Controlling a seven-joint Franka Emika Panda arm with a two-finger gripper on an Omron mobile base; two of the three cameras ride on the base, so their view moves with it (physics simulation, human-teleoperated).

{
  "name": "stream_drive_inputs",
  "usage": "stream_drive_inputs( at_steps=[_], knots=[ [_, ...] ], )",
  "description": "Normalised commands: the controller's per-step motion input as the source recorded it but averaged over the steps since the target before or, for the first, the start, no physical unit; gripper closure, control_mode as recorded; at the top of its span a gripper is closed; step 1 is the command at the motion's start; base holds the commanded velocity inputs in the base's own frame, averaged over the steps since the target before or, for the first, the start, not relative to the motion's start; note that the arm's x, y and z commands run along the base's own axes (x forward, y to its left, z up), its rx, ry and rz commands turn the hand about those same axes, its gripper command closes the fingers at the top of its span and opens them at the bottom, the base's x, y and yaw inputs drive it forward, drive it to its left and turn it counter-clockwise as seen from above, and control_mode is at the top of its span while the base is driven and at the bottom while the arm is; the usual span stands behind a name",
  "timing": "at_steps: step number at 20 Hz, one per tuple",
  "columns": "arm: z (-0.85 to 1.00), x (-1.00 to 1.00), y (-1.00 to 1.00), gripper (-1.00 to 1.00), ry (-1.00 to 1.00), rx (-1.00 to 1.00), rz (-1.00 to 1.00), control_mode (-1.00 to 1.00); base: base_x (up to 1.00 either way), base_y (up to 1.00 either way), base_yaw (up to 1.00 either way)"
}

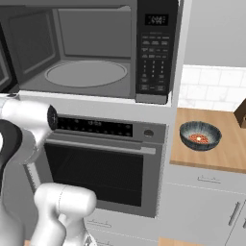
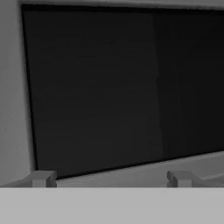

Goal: Open the microwave, place the bowl with waffle inside the microwave, then close the microwave door and turn it on.

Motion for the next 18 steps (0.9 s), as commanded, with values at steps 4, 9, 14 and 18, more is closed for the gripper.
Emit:
stream_drive_inputs(
  at_steps=[4, 9, 14, 18],
  knots=[
    [0.0, 0.0, 0.3, -1.0, 0.0, 0.0, 0.0, -1.0, 0.0, 0.0, 0.0],
    [0.0, 0.0, 0.23, -1.0, 0.0, 0.0, -0.01, -1.0, 0.0, 0.0, 0.0],
    [0.0, 0.0, 0.31, -1.0, 0.0, 0.0, 0.0, -1.0, 0.0, 0.0, 0.0],
    [0.0, 0.0, 0.26, -1.0, 0.0, 0.0, 0.0, -1.0, 0.0, 0.0, 0.0]
  ],
)
